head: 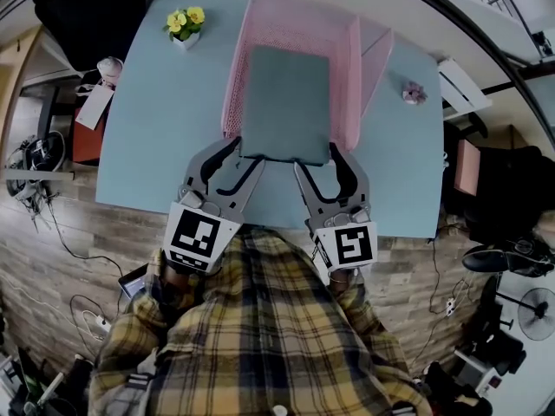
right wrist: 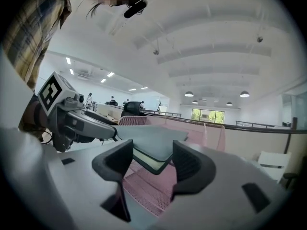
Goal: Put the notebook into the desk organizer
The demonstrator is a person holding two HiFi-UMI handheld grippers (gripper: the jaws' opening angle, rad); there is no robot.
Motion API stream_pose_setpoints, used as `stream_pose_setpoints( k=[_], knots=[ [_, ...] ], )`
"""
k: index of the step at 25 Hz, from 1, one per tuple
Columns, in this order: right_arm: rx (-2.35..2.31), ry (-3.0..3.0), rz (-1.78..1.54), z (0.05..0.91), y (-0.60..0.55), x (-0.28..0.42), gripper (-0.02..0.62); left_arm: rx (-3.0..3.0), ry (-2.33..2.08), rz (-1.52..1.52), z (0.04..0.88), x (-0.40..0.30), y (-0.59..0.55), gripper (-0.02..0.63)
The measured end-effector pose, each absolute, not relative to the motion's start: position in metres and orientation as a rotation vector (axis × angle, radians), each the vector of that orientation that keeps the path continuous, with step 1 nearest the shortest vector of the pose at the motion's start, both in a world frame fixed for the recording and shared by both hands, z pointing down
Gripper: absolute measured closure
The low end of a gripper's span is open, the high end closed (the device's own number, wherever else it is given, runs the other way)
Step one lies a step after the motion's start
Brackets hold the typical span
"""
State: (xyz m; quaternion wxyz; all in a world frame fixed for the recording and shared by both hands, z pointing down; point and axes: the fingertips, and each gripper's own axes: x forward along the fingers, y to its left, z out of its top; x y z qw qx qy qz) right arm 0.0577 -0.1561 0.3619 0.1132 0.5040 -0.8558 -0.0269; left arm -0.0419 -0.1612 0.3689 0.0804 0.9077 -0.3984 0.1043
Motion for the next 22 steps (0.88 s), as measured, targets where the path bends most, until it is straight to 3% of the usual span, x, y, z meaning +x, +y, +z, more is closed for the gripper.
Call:
stream_pose_setpoints(
  k=[8,12,22],
  knots=[
    [1.475,-2.401,-0.141,0.361,-0.166,0.053,0.35,2.696,-1.254,0.356,0.371,-0.038,-0.174,0.431],
    [1.432,-2.314,-0.236,0.366,-0.166,0.044,0.464,2.692,-1.291,0.373,0.371,-0.035,-0.18,0.433],
    [1.444,-2.295,-0.207,0.367,-0.178,0.047,0.466,2.681,-1.323,0.409,0.372,-0.032,-0.192,0.436]
  ],
)
